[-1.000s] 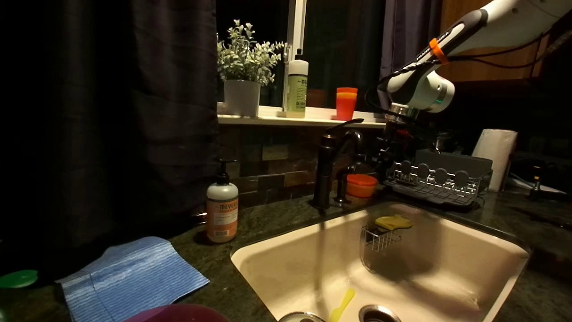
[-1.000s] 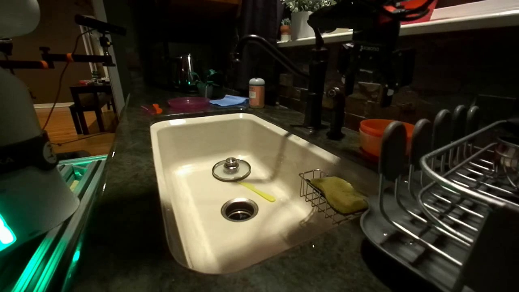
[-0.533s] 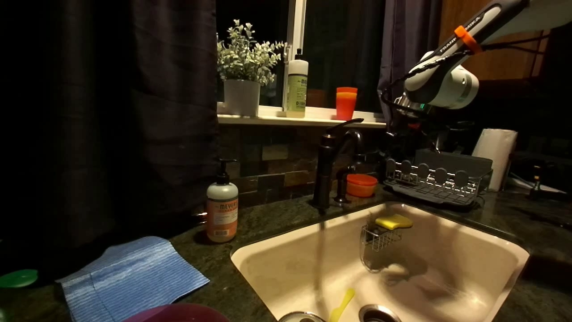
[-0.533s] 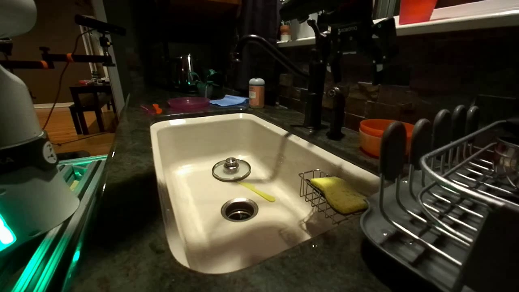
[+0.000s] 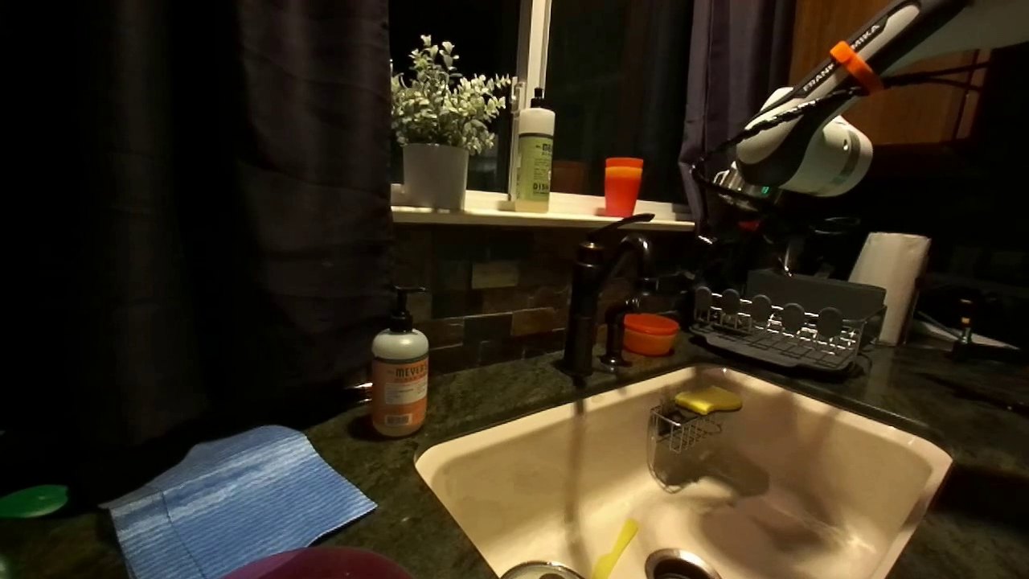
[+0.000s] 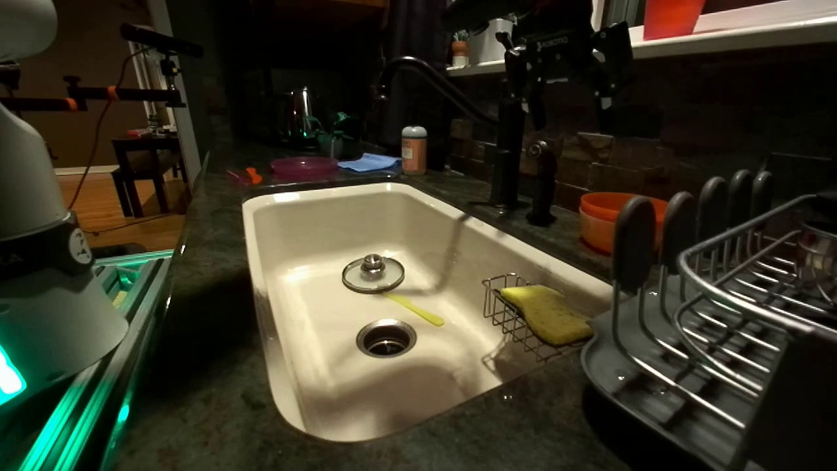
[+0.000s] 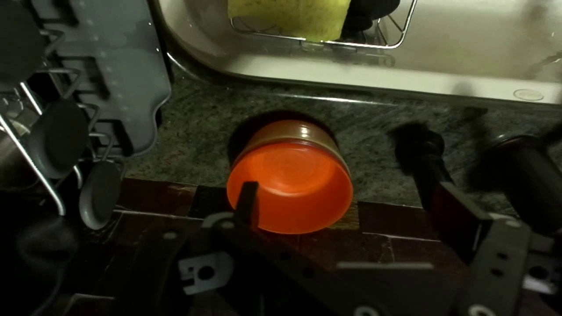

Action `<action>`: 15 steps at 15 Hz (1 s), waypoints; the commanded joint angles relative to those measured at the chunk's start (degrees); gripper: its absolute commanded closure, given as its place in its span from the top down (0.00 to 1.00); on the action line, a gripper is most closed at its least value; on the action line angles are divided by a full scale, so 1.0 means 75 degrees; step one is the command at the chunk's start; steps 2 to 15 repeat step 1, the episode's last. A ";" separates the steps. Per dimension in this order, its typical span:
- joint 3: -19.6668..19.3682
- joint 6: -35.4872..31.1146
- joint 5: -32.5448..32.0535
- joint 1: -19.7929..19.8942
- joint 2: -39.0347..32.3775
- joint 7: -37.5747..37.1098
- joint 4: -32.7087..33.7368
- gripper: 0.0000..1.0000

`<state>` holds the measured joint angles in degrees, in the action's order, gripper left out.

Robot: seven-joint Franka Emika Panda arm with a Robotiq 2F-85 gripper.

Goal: Take the two bowls off of the plate rack and put them on the green bowl

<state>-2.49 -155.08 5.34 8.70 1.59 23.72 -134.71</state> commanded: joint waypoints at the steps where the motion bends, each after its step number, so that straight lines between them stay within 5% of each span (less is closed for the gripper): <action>1: -0.0182 0.0007 -0.0035 -0.0188 0.0002 -0.0039 0.0003 1.00; 15: -0.0182 0.0007 -0.0035 -0.0188 0.0002 -0.0039 0.0003 1.00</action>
